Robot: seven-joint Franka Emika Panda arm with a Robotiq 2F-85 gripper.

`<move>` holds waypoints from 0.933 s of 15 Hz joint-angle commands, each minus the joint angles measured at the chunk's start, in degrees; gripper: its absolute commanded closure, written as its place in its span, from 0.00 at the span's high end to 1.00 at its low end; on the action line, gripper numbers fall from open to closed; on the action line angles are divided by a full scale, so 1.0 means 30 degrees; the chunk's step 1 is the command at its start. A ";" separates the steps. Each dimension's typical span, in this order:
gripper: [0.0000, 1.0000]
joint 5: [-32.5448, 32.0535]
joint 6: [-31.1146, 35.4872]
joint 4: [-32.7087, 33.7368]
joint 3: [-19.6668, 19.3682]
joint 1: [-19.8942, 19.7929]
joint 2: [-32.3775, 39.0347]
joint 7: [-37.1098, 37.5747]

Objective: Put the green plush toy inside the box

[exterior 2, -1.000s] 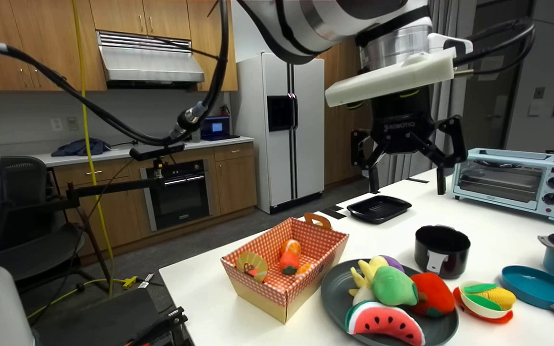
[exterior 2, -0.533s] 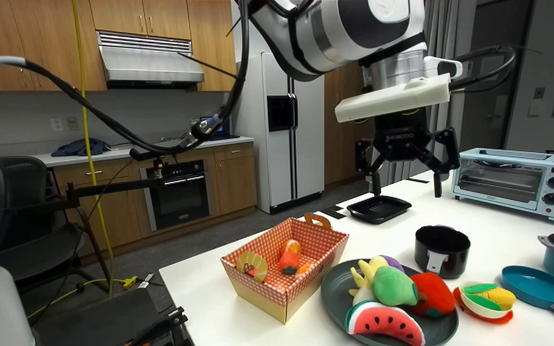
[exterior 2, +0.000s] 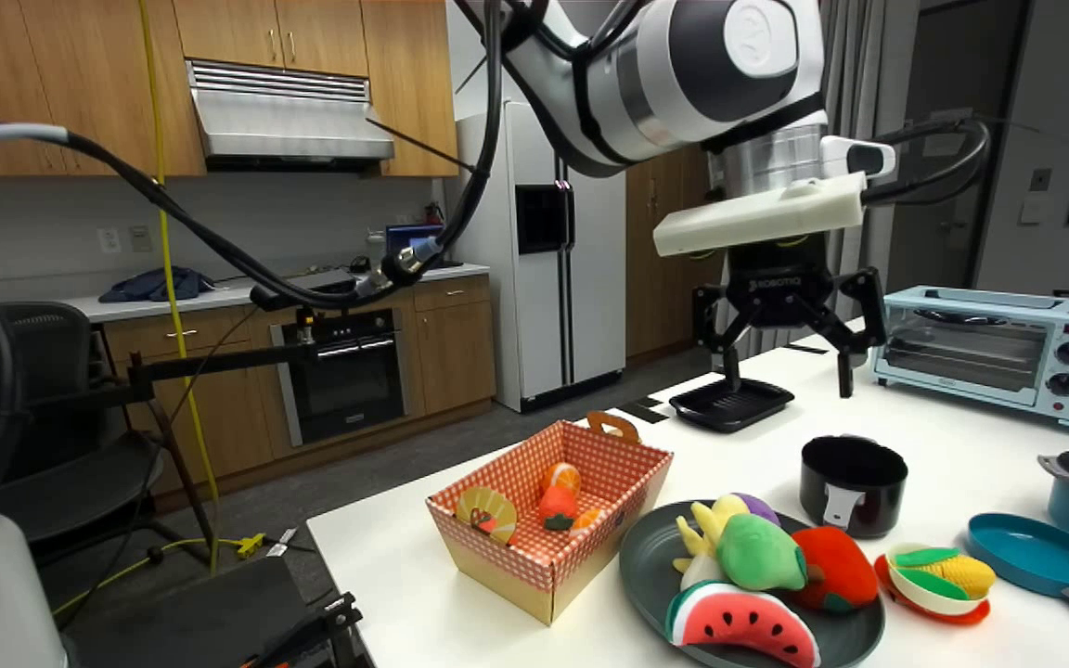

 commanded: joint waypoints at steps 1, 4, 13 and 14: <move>1.00 0.0421 0.1115 -0.0293 0.0298 0.0146 0.0876 0.1224; 1.00 0.0230 0.0694 -0.0183 0.0448 0.0045 0.1006 0.0910; 1.00 0.0295 0.1223 -0.0070 0.0154 -0.0217 0.2012 0.1169; 1.00 0.0433 0.1256 -0.0079 0.0115 -0.0313 0.2191 0.1021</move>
